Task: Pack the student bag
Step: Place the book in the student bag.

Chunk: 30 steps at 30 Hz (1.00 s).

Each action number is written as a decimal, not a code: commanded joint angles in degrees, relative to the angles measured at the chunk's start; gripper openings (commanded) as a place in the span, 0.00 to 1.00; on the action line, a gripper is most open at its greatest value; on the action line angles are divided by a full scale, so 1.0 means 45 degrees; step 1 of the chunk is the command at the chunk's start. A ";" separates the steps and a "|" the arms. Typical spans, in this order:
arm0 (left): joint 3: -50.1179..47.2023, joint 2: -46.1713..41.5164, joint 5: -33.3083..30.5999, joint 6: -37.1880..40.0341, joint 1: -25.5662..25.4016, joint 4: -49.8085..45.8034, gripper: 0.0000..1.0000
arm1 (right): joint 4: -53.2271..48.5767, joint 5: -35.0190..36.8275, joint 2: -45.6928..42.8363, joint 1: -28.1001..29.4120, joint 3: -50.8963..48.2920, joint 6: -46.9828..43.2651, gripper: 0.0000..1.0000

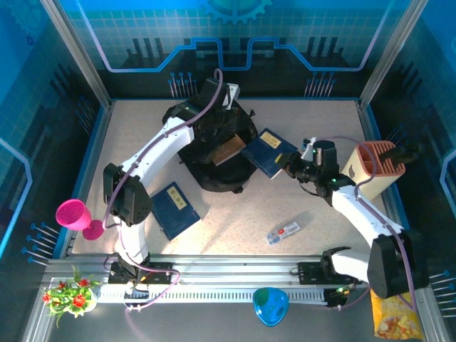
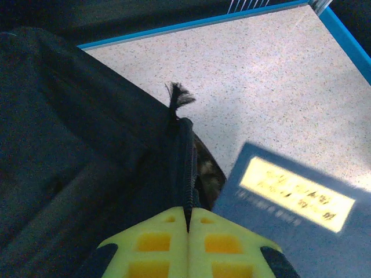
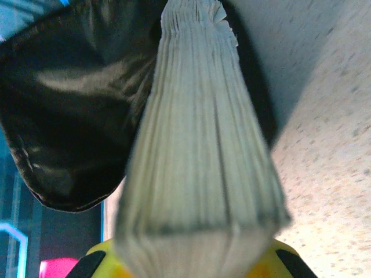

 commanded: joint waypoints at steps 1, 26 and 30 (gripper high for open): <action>-0.0142 -0.0626 0.0394 -0.0281 -0.0128 0.1188 0.00 | 0.1061 -0.0022 0.0729 0.0884 0.0948 0.0444 0.05; -0.0704 -0.1308 0.1346 -0.0709 -0.0155 0.1763 0.00 | 0.0345 0.1972 0.6587 0.2860 0.5600 0.3415 0.10; -0.0760 -0.1354 0.1486 -0.0882 -0.0159 0.1843 0.00 | 0.0987 0.1503 0.7839 0.2860 0.6331 0.3447 0.12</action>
